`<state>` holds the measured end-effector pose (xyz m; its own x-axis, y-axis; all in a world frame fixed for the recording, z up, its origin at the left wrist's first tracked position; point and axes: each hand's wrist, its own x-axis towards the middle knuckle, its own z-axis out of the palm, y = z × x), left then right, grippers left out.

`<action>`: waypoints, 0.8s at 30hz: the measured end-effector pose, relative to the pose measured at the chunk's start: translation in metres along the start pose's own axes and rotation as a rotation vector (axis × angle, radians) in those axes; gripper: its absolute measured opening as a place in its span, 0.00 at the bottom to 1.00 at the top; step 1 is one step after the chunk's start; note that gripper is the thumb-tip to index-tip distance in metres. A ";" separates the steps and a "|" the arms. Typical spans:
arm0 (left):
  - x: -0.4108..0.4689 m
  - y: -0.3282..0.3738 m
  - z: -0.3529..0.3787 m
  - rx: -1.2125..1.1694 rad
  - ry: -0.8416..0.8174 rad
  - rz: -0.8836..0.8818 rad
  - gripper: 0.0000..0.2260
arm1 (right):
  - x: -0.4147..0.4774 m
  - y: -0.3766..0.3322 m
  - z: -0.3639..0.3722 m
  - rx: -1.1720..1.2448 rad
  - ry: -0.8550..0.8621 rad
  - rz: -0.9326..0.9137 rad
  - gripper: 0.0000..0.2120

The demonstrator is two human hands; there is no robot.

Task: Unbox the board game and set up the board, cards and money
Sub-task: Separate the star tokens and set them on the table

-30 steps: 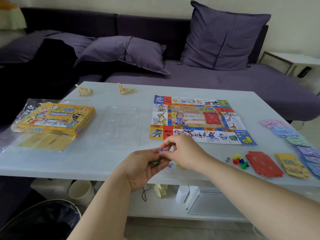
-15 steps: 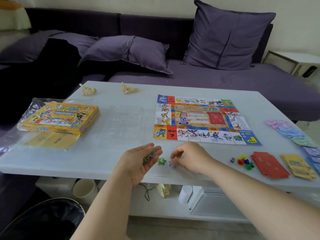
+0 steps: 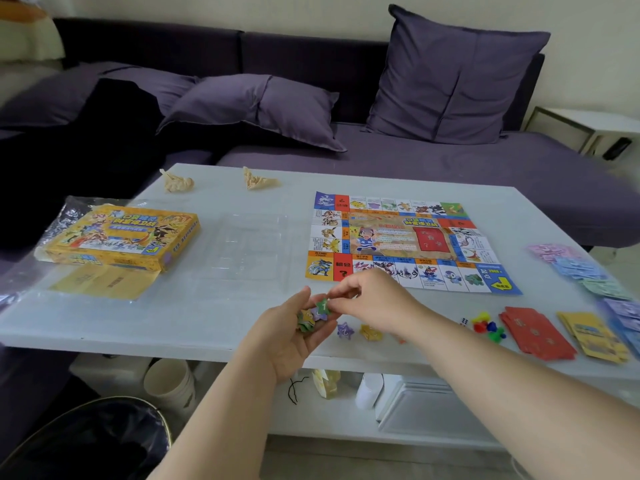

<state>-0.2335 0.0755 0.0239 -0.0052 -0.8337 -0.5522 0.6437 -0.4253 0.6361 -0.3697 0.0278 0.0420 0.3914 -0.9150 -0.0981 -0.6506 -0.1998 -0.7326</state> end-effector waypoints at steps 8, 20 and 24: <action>-0.007 0.007 -0.008 0.020 -0.123 -0.005 0.11 | 0.007 -0.008 -0.005 0.148 -0.066 0.115 0.05; 0.002 0.016 -0.029 0.060 0.063 0.145 0.07 | 0.016 0.010 0.027 -0.147 0.020 0.071 0.07; 0.004 0.012 -0.026 0.176 0.032 0.136 0.07 | 0.013 -0.008 0.013 0.020 0.023 0.002 0.11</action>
<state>-0.2064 0.0760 0.0151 0.0988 -0.8771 -0.4700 0.4935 -0.3669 0.7885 -0.3508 0.0220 0.0378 0.3750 -0.9231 -0.0847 -0.6382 -0.1908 -0.7458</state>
